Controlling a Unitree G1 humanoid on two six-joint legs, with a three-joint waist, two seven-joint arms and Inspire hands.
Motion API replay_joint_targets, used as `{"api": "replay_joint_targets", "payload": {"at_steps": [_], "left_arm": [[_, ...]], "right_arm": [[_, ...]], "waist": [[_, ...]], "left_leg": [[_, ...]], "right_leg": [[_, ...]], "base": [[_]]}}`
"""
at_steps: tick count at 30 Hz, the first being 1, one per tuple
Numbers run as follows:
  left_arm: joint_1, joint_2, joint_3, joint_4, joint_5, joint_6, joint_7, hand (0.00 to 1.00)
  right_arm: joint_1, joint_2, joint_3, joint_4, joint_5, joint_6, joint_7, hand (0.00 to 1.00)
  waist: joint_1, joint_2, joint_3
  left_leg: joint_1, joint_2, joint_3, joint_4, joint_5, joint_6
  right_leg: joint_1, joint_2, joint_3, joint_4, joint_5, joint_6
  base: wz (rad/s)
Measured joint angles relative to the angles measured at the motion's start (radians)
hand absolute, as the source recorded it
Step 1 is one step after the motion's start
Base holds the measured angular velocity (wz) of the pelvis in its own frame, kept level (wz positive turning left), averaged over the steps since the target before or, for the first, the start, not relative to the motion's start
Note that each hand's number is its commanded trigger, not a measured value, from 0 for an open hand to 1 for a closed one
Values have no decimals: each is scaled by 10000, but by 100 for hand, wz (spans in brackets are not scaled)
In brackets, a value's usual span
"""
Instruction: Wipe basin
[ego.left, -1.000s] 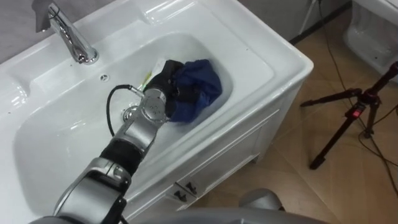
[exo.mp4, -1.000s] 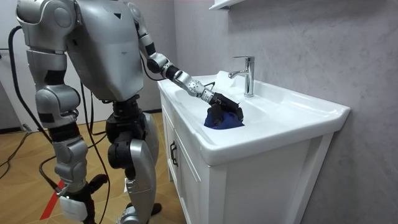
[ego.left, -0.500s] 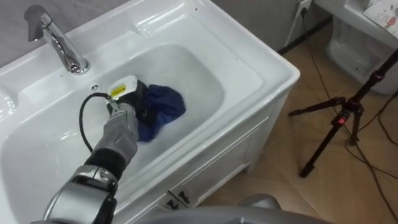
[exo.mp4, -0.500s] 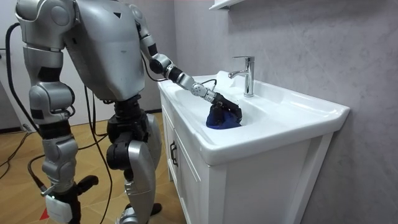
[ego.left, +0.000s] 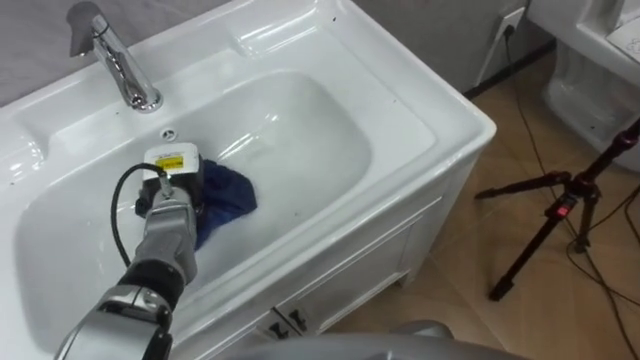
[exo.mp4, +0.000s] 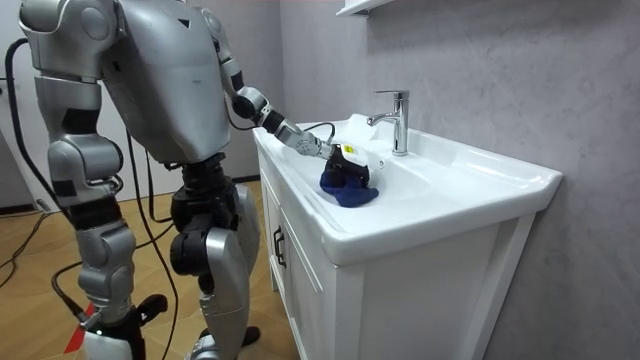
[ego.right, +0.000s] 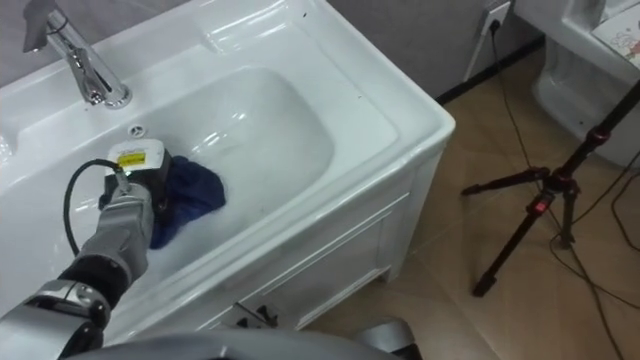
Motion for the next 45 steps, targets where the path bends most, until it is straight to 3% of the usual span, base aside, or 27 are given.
{"api": "replay_joint_targets", "payload": {"at_steps": [3, 6, 11, 19, 26, 32, 39, 45], "left_arm": [[263, -12, 120, 19, 446, -1, 431, 100], [607, 1, 707, -58, 700, 33, 1097, 100], [1272, 185, 1181, -266, 1396, 340, 1834, 100], [1584, 283, 1512, -280, 1789, 431, 2260, 100], [1603, 290, 1549, -278, 1799, 311, 2660, 100], [1790, 290, 1548, -274, 1787, 256, 2994, 100], [1762, 290, 1548, -293, 1788, 247, 2998, 100], [1647, 291, 1548, -307, 1786, 235, 2961, 100]], "right_arm": [[-34, 0, -149, -52, -21, -3, -133, 0], [-81, -6, -218, -70, -92, -2, -222, 0], [-197, -46, -241, -106, -227, -3, -263, 0], [-547, -161, -620, -88, -488, -4, -227, 0], [-886, -238, -1011, -93, -492, -107, -553, 0], [-1165, -381, -1009, -94, -500, -334, -565, 0], [-1142, -403, -1003, -75, -470, -358, -554, 0], [-1102, -401, -1004, 116, -227, -683, -688, 0]], "waist": [[232, -25, -13], [480, -51, -47], [915, -103, -204], [1285, 197, -209], [1762, 387, -225], [1820, 541, -232], [1813, 546, -227], [1782, 488, -198]], "left_leg": [[-6, 8, -7, 0, 0, 0], [-38, 6, -54, -5, 0, 0], [-114, 5, -345, -1, 7, -13], [-295, -4, -841, 22, 58, -86], [-291, 9, -1084, 12, 77, -108], [-286, 8, -1141, 3, 77, -108], [-263, 9, -1244, -28, 80, -113], [-216, 6, -1238, -41, 80, -114]], "right_leg": [[-5, 5, 0, -17, 4, -8], [-62, 4, -49, -144, 16, -16], [49, -2, -307, -155, 29, -36], [151, -24, -758, -314, 43, -71], [145, 3, -862, -312, 52, -110], [158, 6, -913, -324, 43, -125], [189, 8, -980, -317, 33, -139], [211, -5, -991, -311, 32, -137]], "base": [[-1], [4], [13], [15], [1], [0], [2], [1]]}}
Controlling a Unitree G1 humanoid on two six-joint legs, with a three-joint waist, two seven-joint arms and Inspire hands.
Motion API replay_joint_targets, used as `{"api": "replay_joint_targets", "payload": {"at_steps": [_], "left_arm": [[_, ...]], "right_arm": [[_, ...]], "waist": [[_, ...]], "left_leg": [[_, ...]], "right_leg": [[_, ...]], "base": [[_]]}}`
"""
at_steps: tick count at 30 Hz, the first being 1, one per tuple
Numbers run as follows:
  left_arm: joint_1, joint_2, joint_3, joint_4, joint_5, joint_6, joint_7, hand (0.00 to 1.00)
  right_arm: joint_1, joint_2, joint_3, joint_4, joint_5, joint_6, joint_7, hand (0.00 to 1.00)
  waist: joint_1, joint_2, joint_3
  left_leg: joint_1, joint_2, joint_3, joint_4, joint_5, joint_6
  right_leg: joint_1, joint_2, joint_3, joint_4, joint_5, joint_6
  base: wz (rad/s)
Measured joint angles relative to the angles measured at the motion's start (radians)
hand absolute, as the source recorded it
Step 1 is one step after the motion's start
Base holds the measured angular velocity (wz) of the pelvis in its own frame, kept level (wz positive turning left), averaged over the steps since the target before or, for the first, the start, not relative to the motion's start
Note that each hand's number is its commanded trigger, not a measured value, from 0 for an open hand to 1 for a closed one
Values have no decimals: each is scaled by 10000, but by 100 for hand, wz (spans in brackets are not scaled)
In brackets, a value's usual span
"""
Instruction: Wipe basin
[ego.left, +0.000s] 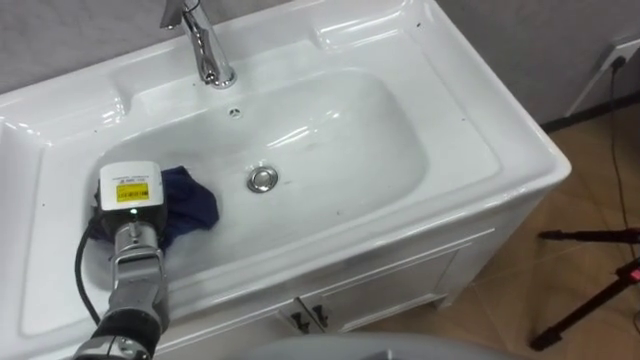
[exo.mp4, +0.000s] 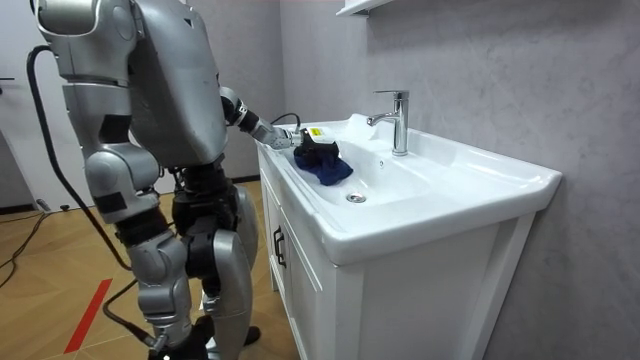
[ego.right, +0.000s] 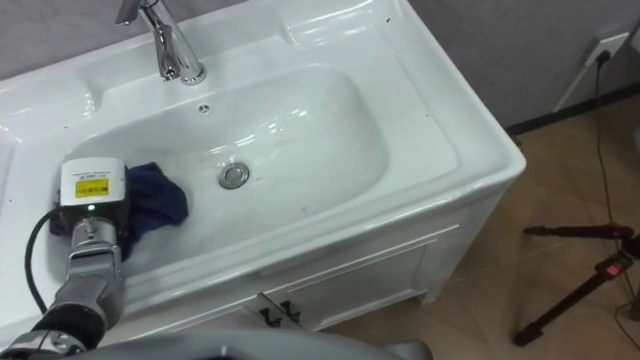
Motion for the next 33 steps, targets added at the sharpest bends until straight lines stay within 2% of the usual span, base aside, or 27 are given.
{"api": "replay_joint_targets", "payload": {"at_steps": [9, 12, 14, 18, 20, 24, 26, 27, 31, 33], "left_arm": [[-75, 21, -3, -89, 2, 90, -241, 100], [-84, 11, -100, 23, -284, 113, -308, 100], [-26, -71, -269, 59, -788, 107, -366, 100], [38, -236, -499, 76, -1025, 300, -356, 100], [20, -342, -600, 99, -1532, 448, -339, 100], [-115, -422, -931, 163, -2698, 527, -143, 100], [-279, -520, -1190, 230, -3505, 540, -67, 100], [-293, -524, -1225, 251, -3666, 541, -43, 100], [-621, -637, -1267, 227, -5645, 536, 15, 100], [-735, -657, -1323, 224, -6488, 500, 16, 100]], "right_arm": [[158, 35, 12, 696, 137, -68, -52, 0], [147, 76, 53, 804, 312, -96, -24, 0], [244, 123, 405, 802, 630, -99, 44, 0], [354, 309, 778, 803, 530, -17, 47, 0], [460, 438, 796, 802, 557, 19, 44, 0], [578, 692, 1129, 902, 552, 76, 44, 0], [659, 843, 1275, 905, 543, 256, 100, 0], [651, 845, 1278, 900, 543, 279, 133, 0], [723, 864, 1462, 844, 633, 510, 172, 0], [848, 873, 1566, 704, 673, 659, 225, 0]], "waist": [[-113, -269, 67], [-324, -325, 105], [-369, -351, 117], [-543, -387, 120], [-569, -408, 113], [-643, -499, 110], [-785, -577, 104], [-814, -579, 104], [-973, -612, 95], [-1191, -624, 90]], "left_leg": [[147, -12, -25, -5, 0, 0], [209, -19, -35, -4, -2, -1], [264, -23, -6, -13, -2, -1], [341, -25, 68, -35, -1, -2], [385, -22, 270, -54, -1, -2], [545, -23, 507, -133, -1, -2], [554, -23, 630, -133, -1, -2], [552, -23, 695, -134, -1, -2], [543, -24, 1118, -139, 0, 0], [552, -36, 1138, -134, -1, 1]], "right_leg": [[164, -5, 30, -9, -33, 15], [282, -10, 13, -29, -60, 24], [280, -15, 42, -2, -115, 25], [282, -25, 71, 4, -122, 24], [279, -25, 224, 17, -123, 25], [266, -22, 382, 30, -127, 34], [205, -17, 494, 43, -122, 42], [168, -16, 535, 60, -118, 48], [-74, -5, 860, 206, -101, 88], [-73, -25, 867, 199, -89, 108]], "base": [[1], [3], [0], [-3], [-16], [-13], [-12], [-20], [-19], [-6]]}}
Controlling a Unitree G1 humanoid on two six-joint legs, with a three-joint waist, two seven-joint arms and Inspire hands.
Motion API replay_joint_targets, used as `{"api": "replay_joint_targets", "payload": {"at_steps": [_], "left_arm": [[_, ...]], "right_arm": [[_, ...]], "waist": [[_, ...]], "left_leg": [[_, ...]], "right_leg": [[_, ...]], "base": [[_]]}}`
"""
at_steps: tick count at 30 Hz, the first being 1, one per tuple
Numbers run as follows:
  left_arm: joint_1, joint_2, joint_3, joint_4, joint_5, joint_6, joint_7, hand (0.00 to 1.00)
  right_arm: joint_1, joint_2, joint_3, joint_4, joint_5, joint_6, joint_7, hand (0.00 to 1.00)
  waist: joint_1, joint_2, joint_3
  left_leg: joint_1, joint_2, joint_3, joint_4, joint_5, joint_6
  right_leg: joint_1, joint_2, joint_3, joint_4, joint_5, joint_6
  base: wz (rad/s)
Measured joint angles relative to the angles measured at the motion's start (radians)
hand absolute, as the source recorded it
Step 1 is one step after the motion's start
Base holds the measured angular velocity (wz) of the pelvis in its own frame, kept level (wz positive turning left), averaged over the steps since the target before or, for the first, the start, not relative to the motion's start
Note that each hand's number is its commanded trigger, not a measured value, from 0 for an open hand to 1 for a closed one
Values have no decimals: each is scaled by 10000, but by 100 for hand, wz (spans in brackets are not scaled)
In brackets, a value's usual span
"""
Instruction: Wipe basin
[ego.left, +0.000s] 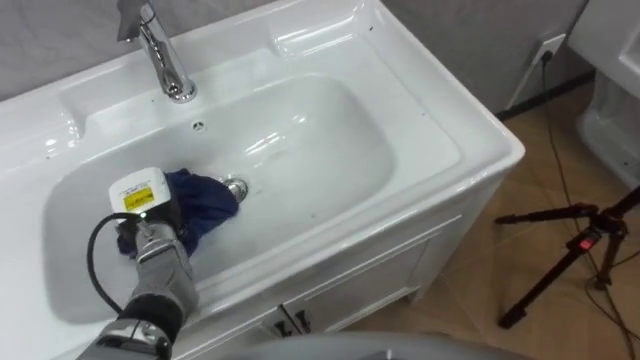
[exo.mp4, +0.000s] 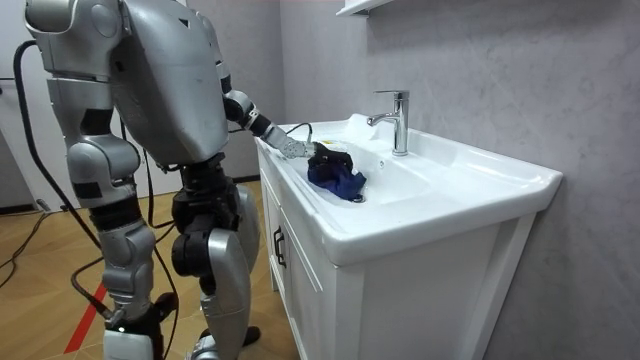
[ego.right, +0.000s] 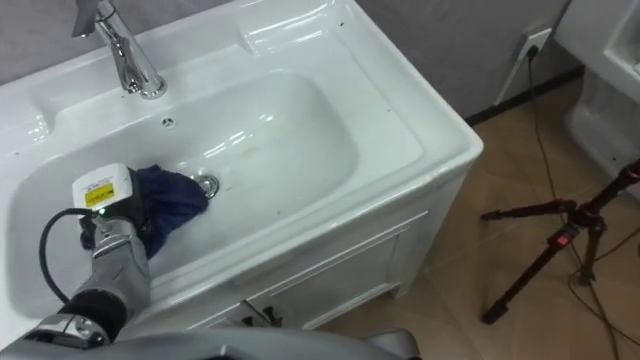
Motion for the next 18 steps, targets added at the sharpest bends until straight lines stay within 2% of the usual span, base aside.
{"api": "replay_joint_targets", "payload": {"at_steps": [2, 5, 8, 12, 14, 18], "left_arm": [[-93, 1, -185, -24, -643, -8, 2, 100], [-524, -45, -752, 35, -2114, -204, 7, 100], [-717, -136, -1328, 2, -2948, -269, -29, 100], [-995, -158, -1461, -17, -4211, -309, -39, 100], [-1241, -161, -1662, -20, -5256, -339, -198, 100], [-1385, -190, -1847, -20, -5978, -609, -325, 100]], "right_arm": [[0, 13, -6, -16, -17, 51, 130, 0], [6, 16, 21, -144, -74, 256, 501, 0], [-2, 20, 38, -274, -205, 399, 595, 0], [-54, 22, 31, -372, -216, 454, 731, 0], [-196, -3, 114, -396, -168, 458, 808, 0], [-236, 23, 407, -444, -132, 458, 947, 0]], "waist": [[-280, -1, 3], [-685, 10, 8], [-1033, 29, 19], [-1220, 98, 47], [-1291, 197, 78], [-1294, 262, 80]], "left_leg": [[-46, -16, 0, 4, 0, 1], [-213, -22, 1, 33, 23, 37], [-244, -42, 1, 34, 34, 56], [-352, -105, -9, 36, 83, 128], [-364, -167, 5, 37, 86, 136], [-366, -193, 5, 36, 86, 137]], "right_leg": [[-44, -17, -8, 5, 2, 13], [-205, -29, -3, 12, 68, 40], [-232, -45, 1, 20, 85, 51], [-305, -119, -67, 46, 91, 87], [-303, -180, -58, 28, 124, 142], [-279, -209, -69, 35, 130, 155]], "base": [[0], [0], [0], [7], [0], [0]]}}
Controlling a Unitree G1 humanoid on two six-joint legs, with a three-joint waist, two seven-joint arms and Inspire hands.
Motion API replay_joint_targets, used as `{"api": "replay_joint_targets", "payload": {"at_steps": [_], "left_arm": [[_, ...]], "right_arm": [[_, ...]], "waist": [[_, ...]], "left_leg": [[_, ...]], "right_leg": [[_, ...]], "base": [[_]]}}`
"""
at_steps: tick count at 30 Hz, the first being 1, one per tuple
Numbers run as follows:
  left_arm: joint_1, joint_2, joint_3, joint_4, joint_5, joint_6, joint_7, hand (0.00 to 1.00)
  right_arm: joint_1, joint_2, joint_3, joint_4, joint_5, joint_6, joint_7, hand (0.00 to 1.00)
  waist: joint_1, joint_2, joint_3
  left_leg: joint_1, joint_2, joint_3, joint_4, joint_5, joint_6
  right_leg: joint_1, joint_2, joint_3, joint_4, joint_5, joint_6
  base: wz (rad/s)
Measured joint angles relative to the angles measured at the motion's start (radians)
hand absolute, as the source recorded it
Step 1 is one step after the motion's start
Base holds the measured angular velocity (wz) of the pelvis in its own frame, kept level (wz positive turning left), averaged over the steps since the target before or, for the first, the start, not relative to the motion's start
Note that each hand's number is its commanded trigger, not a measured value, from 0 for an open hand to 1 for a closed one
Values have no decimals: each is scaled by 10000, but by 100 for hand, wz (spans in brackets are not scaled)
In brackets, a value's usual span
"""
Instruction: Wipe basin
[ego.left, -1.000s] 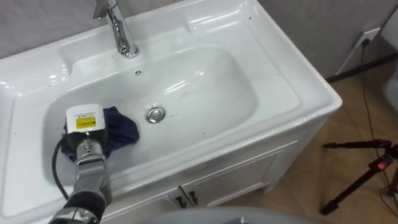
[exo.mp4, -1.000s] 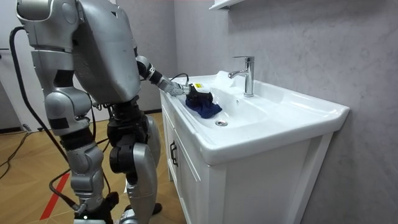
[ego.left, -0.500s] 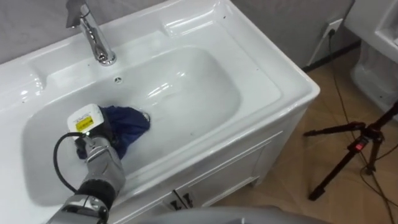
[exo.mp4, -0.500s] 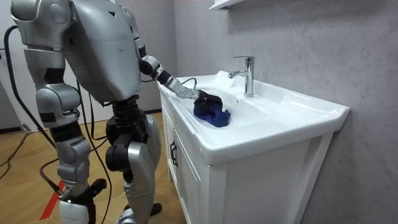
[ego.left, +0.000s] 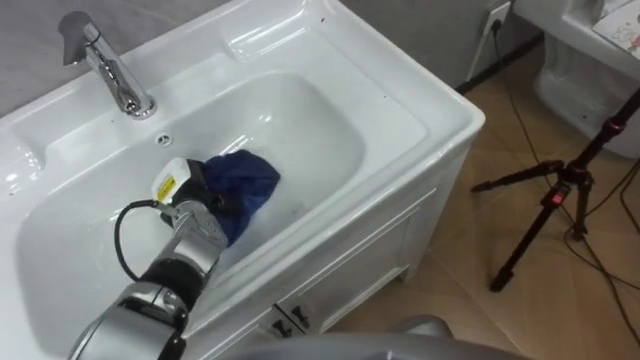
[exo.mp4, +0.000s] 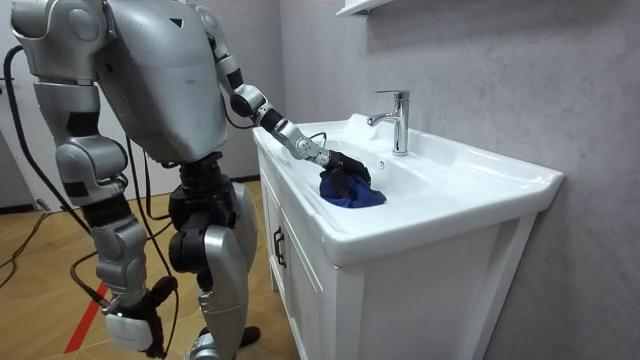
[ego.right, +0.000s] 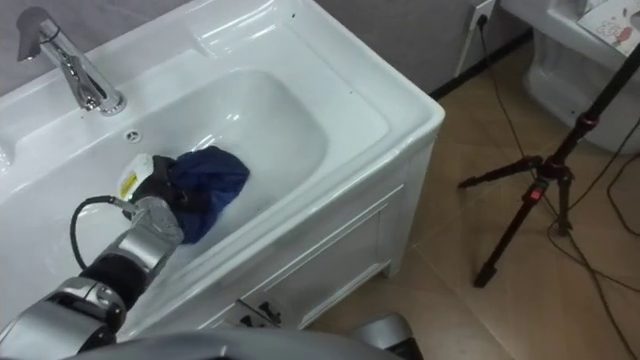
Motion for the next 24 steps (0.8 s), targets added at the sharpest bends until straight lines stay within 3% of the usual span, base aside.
{"api": "replay_joint_targets", "payload": {"at_steps": [6, 11, 18, 24], "left_arm": [[-44, -122, -97, -516, -507, -428, -637, 100], [-174, -337, -868, -1447, -606, -695, -1049, 100], [-177, -317, -893, -2327, -698, -671, -1647, 100], [-178, -333, -1039, -2983, -691, -671, -1970, 100]], "right_arm": [[-168, -61, 22, 14, 211, -101, 66, 0], [-290, -166, 21, 24, 408, -344, 77, 0], [-370, -185, 140, 314, 482, -385, 141, 0], [-541, -174, 450, 306, 475, -667, 5, 0]], "waist": [[-30, 21, 44], [-204, 35, 113], [-217, -17, 155], [-114, -91, 206]], "left_leg": [[-36, 4, -25, 1, 0, 1], [-214, 4, -71, 26, -1, 5], [-506, -10, -333, 129, 0, 6], [-567, -23, -423, 124, 0, 6]], "right_leg": [[3, -10, -95, -6, -5, 6], [-39, -34, -258, -59, -33, 13], [-53, -80, -628, -61, -59, 4], [-40, -106, -771, -88, -60, 6]], "base": [[4], [10], [17], [6]]}}
